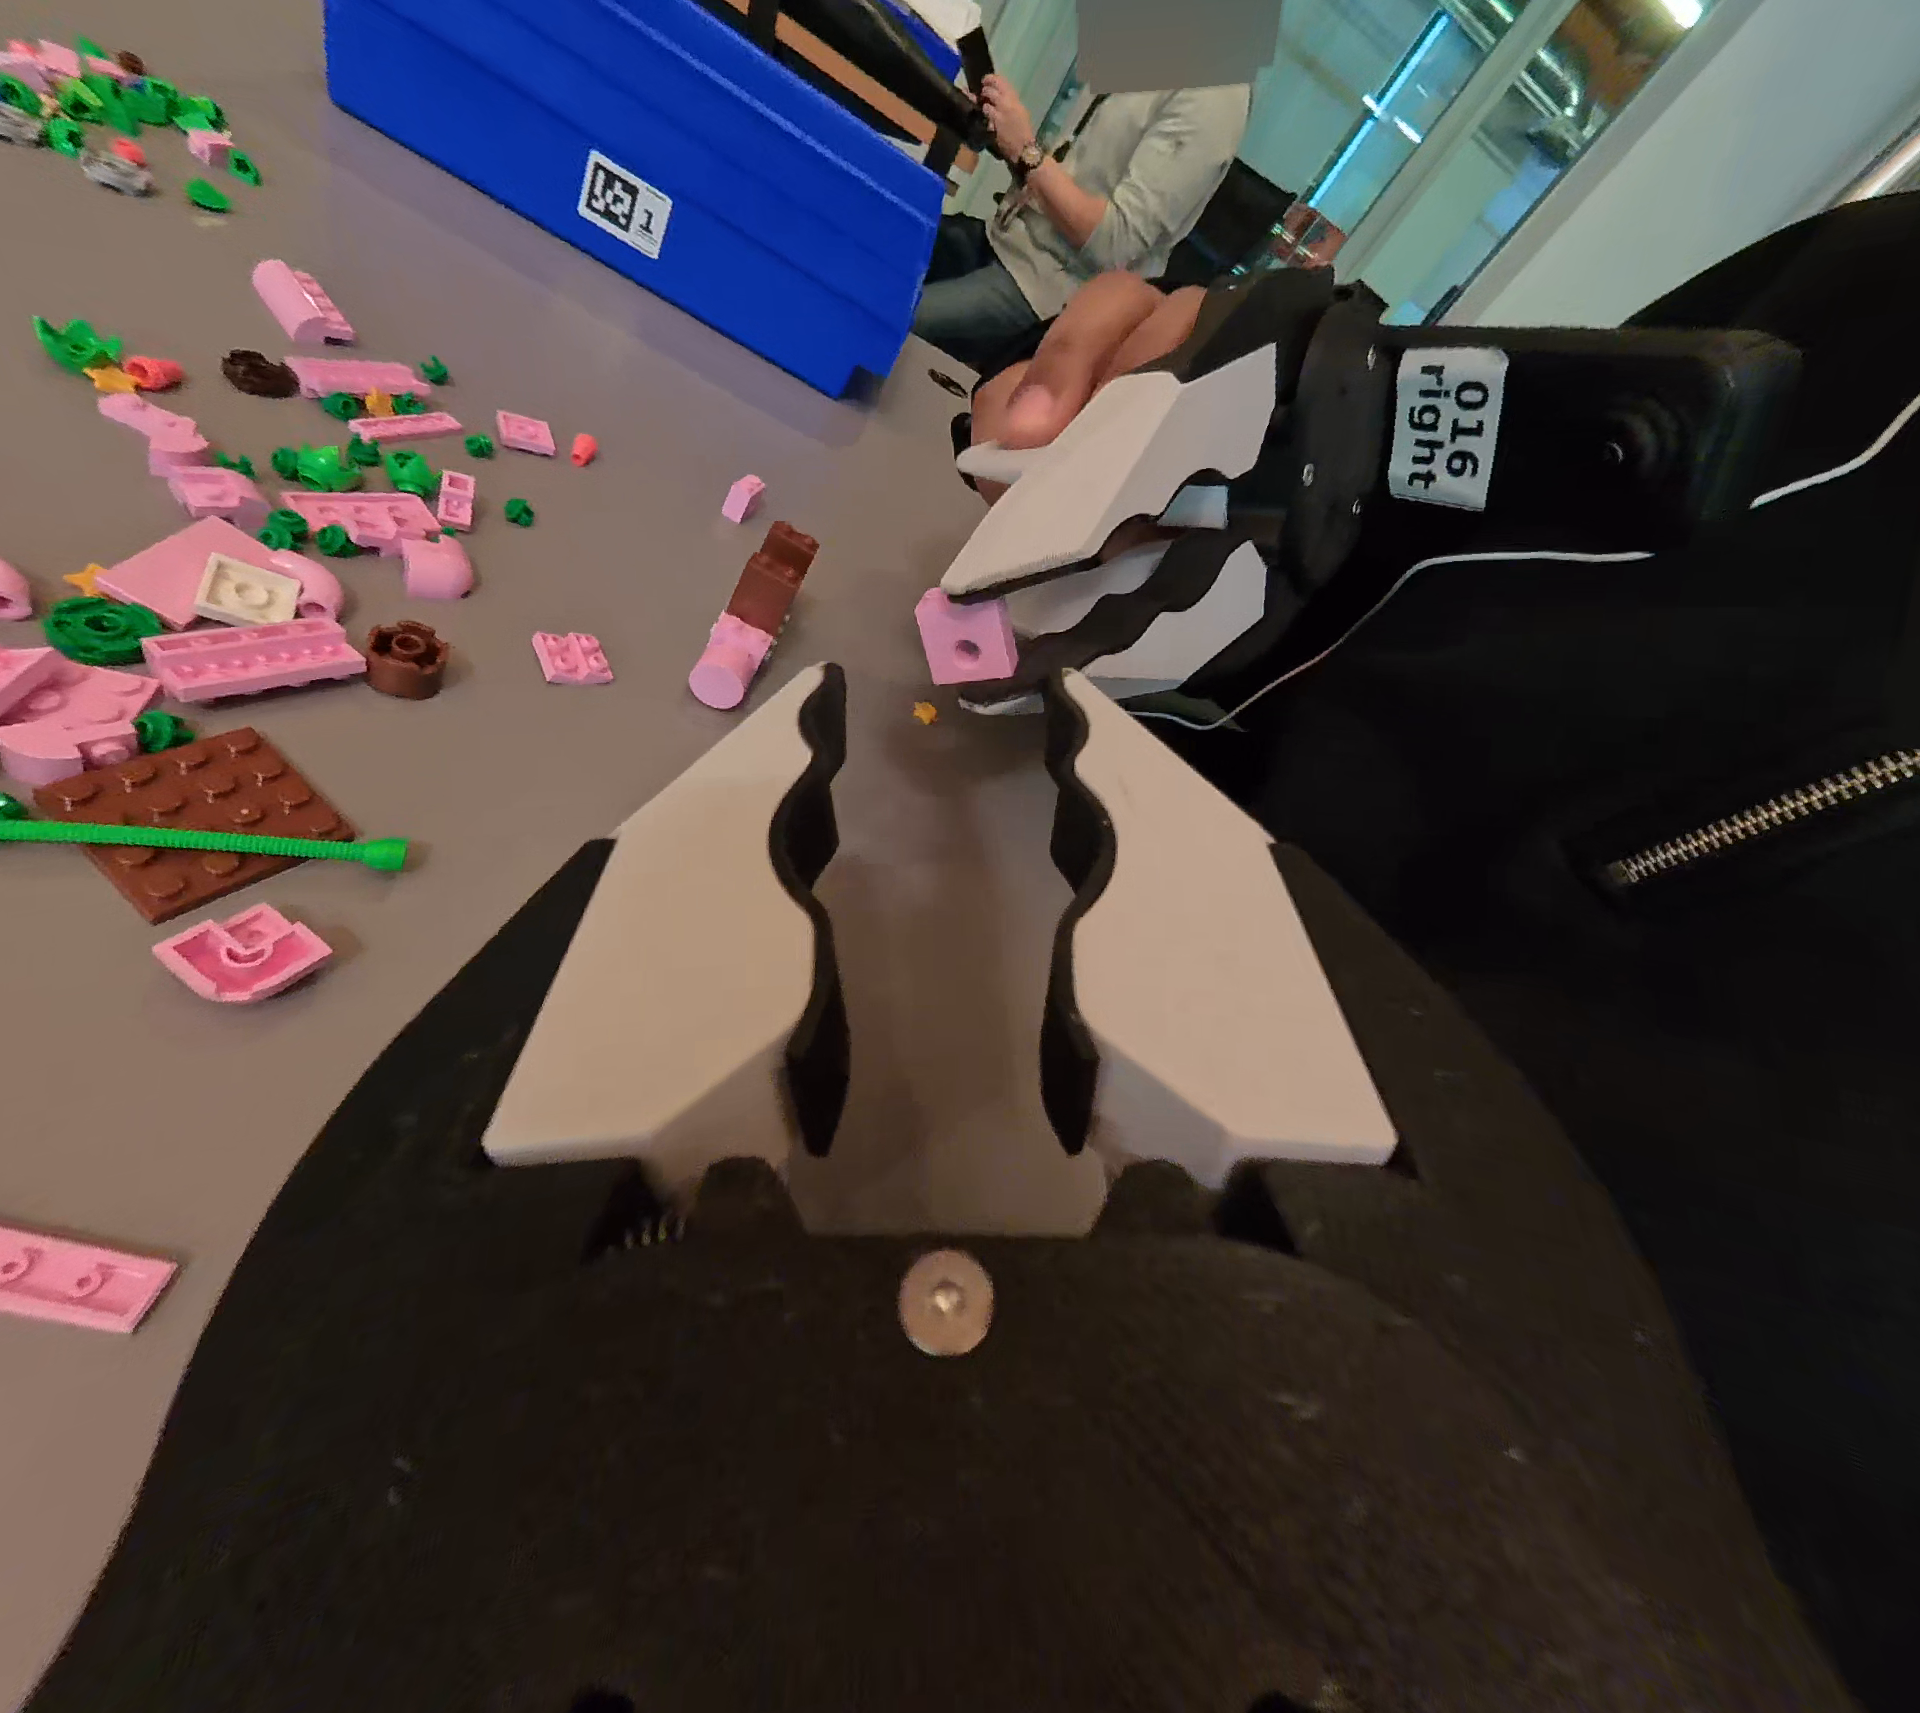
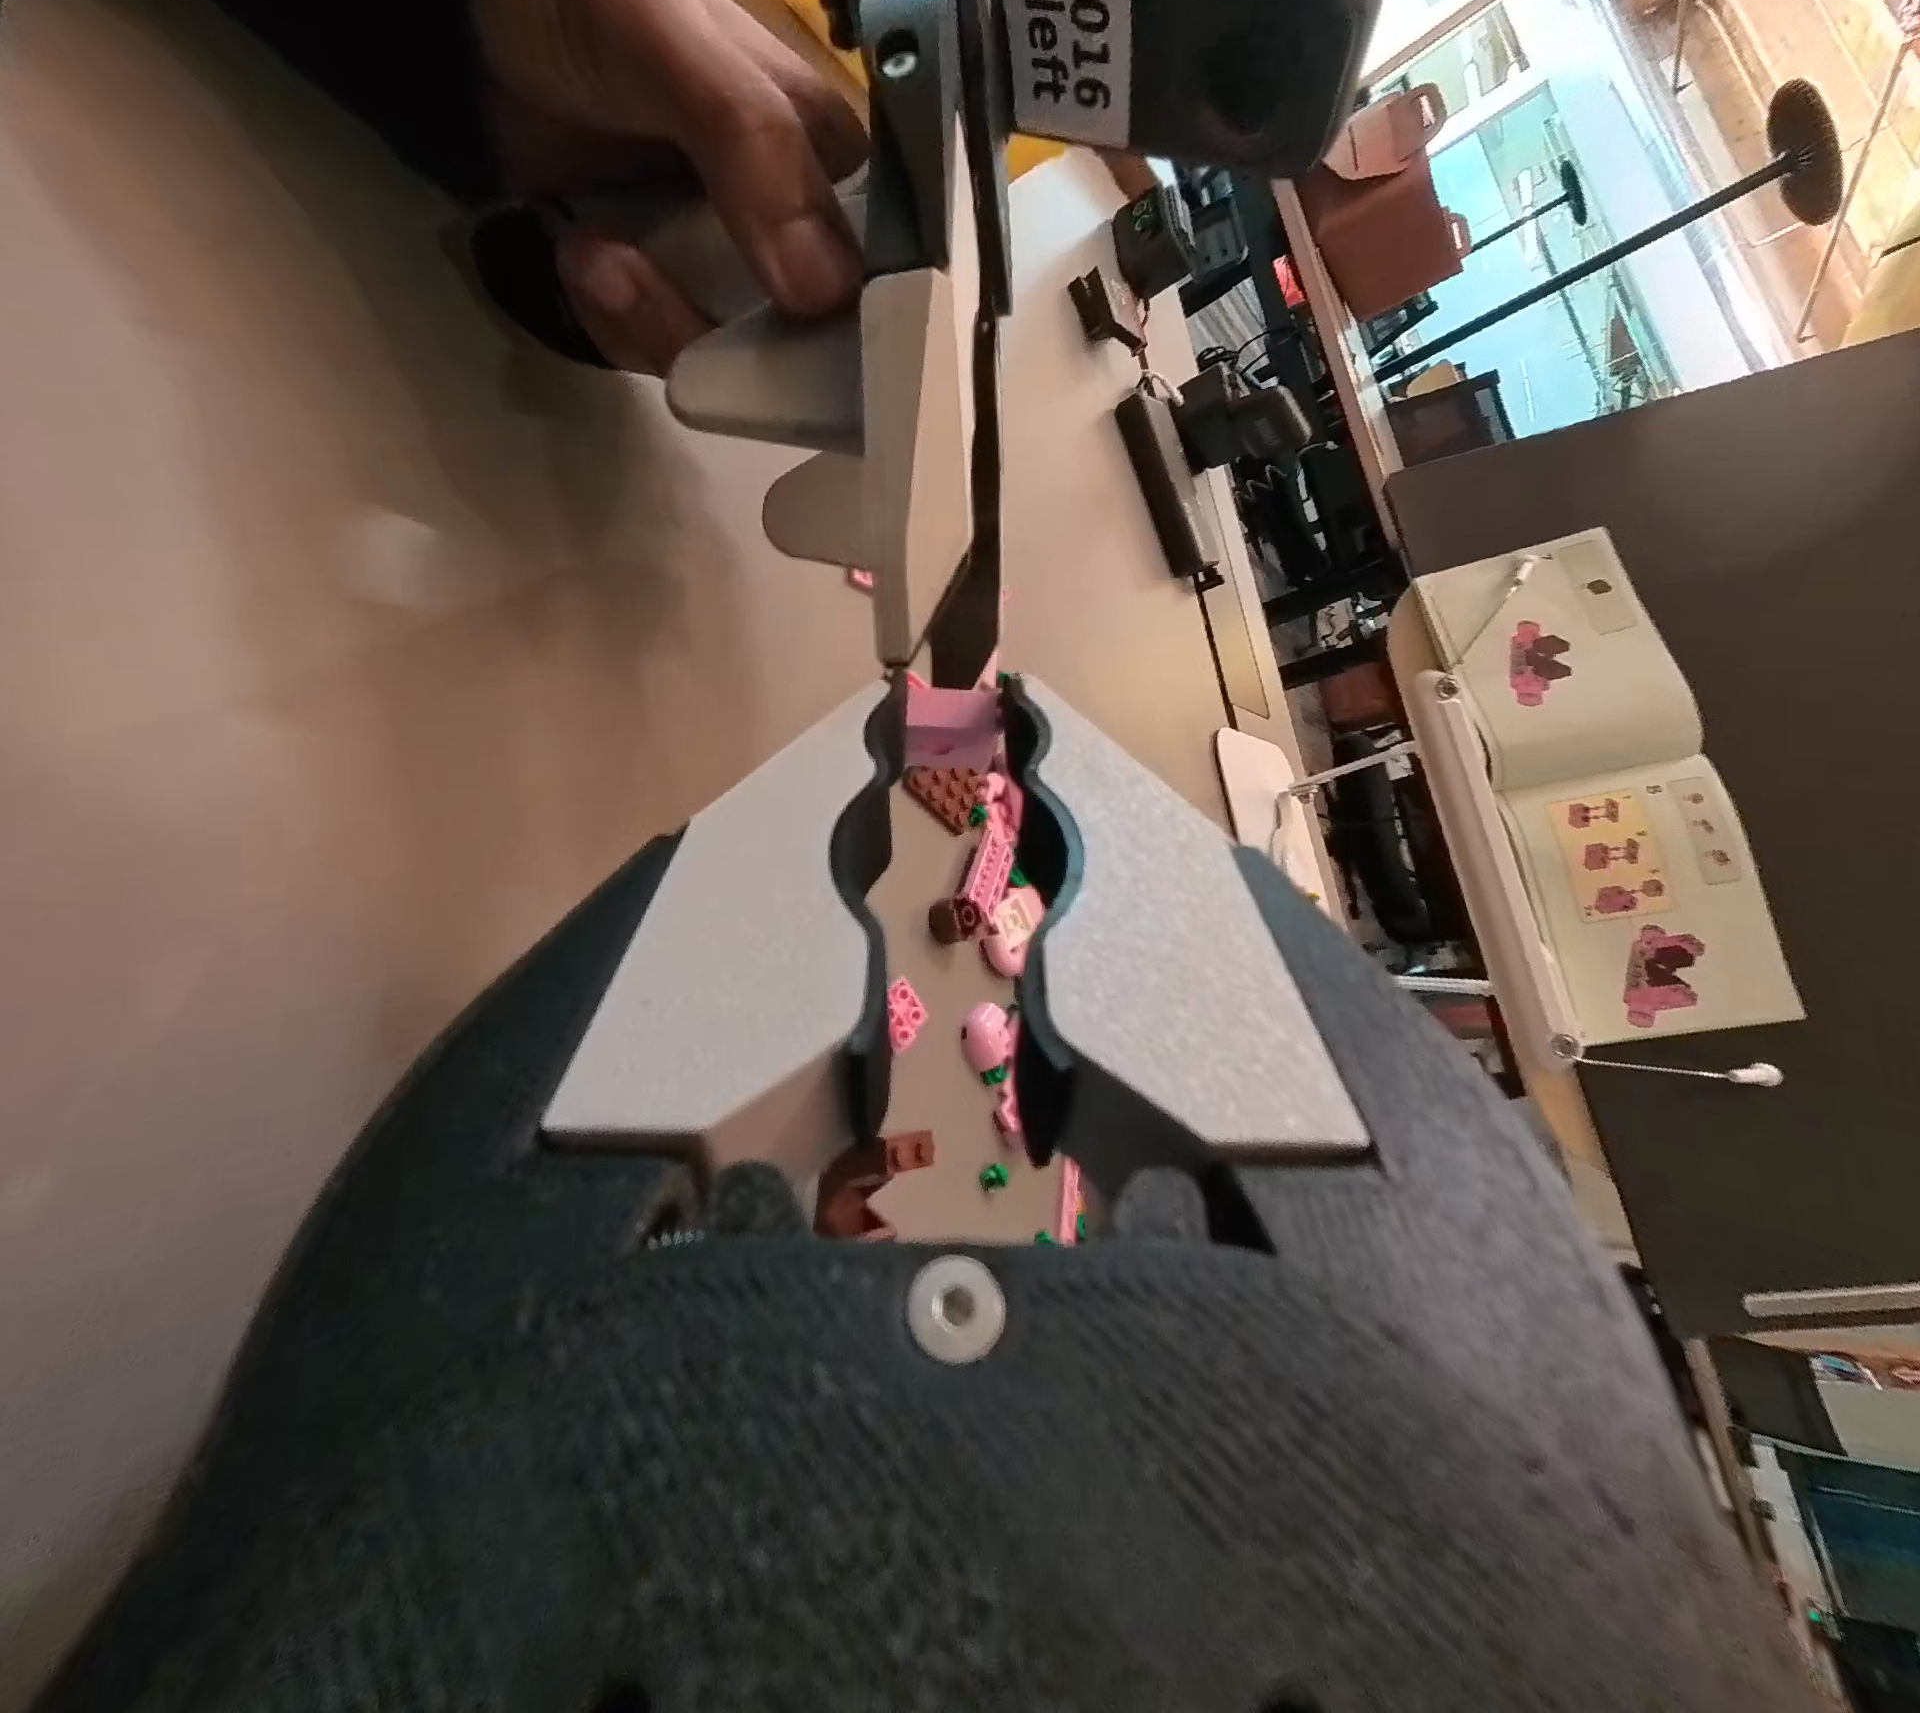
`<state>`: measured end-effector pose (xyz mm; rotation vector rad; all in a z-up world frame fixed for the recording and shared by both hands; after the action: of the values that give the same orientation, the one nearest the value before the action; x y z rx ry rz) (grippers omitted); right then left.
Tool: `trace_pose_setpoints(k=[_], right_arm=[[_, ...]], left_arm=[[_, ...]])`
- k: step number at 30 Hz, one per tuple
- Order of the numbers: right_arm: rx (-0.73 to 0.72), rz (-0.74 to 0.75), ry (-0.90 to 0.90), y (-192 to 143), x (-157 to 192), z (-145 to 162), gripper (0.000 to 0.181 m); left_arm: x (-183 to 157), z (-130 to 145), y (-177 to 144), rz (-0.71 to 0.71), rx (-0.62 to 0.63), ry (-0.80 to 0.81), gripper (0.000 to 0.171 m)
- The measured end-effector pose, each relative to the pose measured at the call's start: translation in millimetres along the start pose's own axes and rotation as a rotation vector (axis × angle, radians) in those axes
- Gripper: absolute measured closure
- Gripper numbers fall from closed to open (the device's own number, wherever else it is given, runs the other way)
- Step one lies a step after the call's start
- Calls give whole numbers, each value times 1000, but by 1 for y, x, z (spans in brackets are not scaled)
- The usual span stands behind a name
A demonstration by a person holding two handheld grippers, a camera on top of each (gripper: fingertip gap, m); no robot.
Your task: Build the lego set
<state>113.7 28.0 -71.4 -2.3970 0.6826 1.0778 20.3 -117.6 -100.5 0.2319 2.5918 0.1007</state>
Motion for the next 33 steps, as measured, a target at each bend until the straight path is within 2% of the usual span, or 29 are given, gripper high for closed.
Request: trace_pose_setpoints(k=[6, 9, 12, 16, 18, 23, 26, 30, 32, 33], right_arm=[[15, -10, -71, 3, 6, 0, 164], [9, -11, -93, 6, 10, -1, 164], [7, -2, -123, 8, 12, -1, 165], [-27, -4, -73, 6, 10, 0, 164], [-37, -10, 0, 5, 7, 2, 157], [-86, -11, 264, -3, -8, 10, 147], [-173, -46, 659, -8, -23, 16, 138], [-242, 17, 1181, -9, -39, 34, 148], [-242, -41, 1358, -3, -36, 41, 152], [-213, -63, 1384, 0, -32, 44, 151]], left_arm=[[1, 3, 1, 52, 13, -71, 144], [2, 5, 3, 45, 38, -70, 155], [3, 5, 2, 41, 34, -86, 157], [2, 4, 2, 51, 35, -80, 157], [1, 3, 1, 40, 31, -58, 157], [0, -1, -3, -35, 8, 50, 157], [-7, -3, -2, -111, 19, 219, 157], [-18, -1, 3, -181, 49, 423, 157], [-22, 0, 5, -193, 56, 479, 157], [-23, 1, 6, -199, 63, 502, 157]])
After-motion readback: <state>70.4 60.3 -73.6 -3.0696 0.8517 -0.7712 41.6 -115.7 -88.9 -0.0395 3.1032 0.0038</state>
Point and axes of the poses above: each gripper's, where its closed fingertips meet, y out along the fingers, z out of its underside, x = y × z across the jaws, the point moved 10 cm from there along -y, back along the fingers, and after that the axes turned 15 degrees about -x, right-handed, at the moved point
